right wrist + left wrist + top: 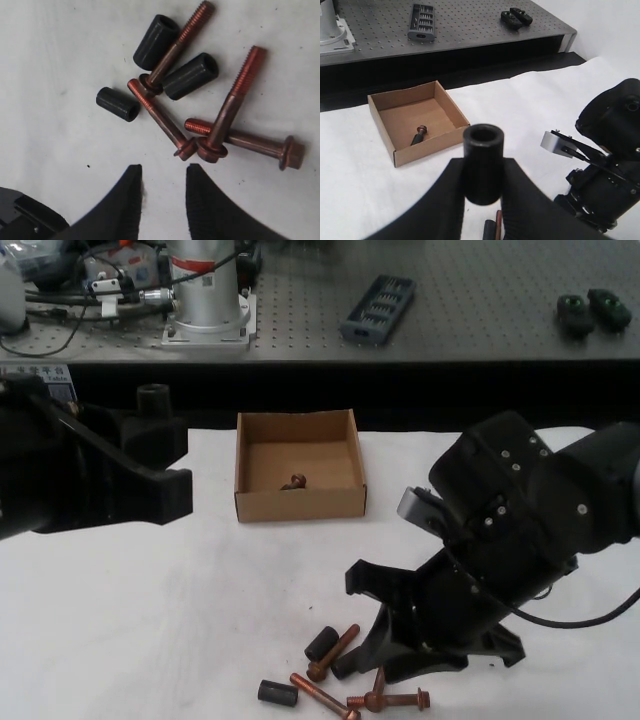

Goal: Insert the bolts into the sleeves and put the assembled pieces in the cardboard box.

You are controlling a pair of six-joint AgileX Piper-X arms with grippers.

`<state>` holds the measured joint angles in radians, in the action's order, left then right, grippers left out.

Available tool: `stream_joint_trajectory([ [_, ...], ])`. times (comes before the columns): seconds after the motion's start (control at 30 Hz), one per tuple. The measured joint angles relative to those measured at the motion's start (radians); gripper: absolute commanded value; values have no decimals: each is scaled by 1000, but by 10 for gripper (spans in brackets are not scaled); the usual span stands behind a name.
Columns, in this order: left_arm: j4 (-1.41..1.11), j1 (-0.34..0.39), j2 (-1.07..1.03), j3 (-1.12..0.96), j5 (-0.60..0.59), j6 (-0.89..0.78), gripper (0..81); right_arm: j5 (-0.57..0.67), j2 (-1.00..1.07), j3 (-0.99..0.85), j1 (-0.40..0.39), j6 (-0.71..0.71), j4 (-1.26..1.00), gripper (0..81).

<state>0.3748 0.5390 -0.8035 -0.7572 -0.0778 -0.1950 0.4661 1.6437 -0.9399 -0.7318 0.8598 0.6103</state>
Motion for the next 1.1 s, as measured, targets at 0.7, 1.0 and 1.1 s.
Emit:
stream_joint_trajectory([
  [0.7,4,0,0,0,0,0,59,20,9,230,0,246,-126,243],
  [1.0,8,0,0,0,0,0,59,43,8,258,0,341,-259,241],
  [1.1,8,0,0,0,0,0,59,29,14,260,0,358,-320,241],
])
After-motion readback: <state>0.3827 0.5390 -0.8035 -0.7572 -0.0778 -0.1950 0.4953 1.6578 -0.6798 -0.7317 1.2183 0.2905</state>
